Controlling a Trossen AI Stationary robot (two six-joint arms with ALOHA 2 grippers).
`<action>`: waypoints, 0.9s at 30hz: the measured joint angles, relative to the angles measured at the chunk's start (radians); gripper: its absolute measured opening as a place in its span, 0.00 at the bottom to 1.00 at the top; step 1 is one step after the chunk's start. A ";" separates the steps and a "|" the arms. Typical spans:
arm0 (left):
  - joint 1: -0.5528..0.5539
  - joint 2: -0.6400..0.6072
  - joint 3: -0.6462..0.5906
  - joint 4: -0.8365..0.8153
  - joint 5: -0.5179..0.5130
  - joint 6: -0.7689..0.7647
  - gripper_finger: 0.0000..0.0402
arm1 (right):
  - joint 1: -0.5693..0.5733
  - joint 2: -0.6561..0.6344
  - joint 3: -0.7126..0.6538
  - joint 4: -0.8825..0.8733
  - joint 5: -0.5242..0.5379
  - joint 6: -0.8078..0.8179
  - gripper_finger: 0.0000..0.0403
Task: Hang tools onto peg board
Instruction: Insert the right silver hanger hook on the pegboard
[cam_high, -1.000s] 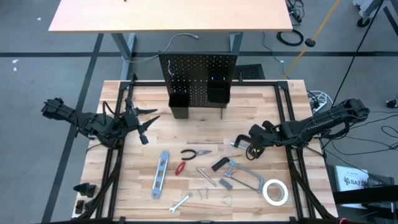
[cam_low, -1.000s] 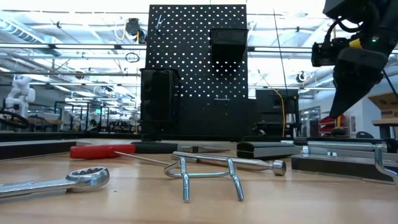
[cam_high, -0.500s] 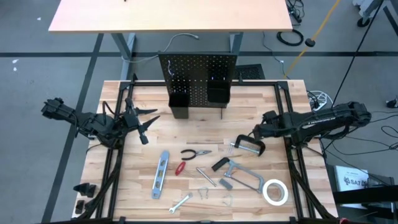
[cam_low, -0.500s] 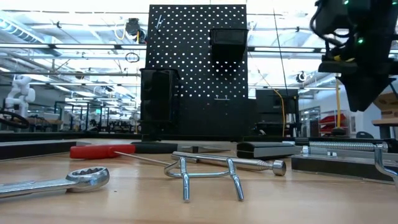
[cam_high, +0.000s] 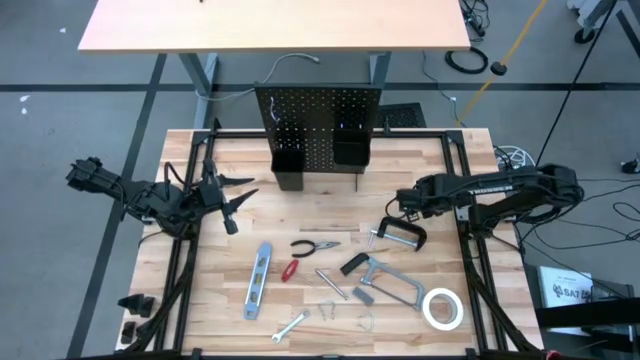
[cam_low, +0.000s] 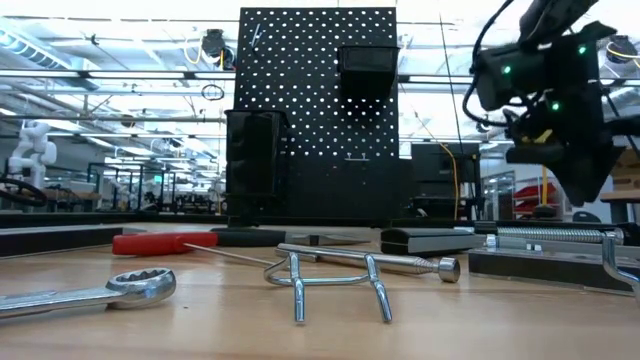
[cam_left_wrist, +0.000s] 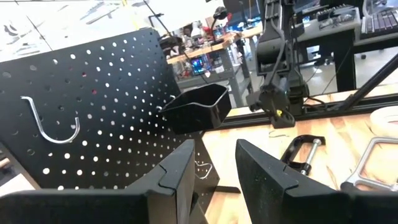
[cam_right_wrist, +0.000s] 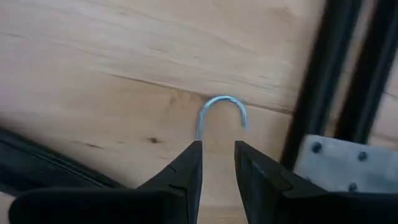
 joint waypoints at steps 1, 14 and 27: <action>0.000 0.000 0.000 0.000 0.000 0.000 0.30 | -0.013 0.002 -0.016 0.033 -0.018 -0.027 0.22; 0.000 0.000 0.000 0.001 0.001 0.001 0.30 | -0.116 -0.026 -0.223 0.295 -0.123 -0.092 0.21; 0.000 0.000 0.000 -0.003 0.001 0.000 0.30 | -0.117 -0.043 -0.229 0.331 -0.144 -0.155 0.03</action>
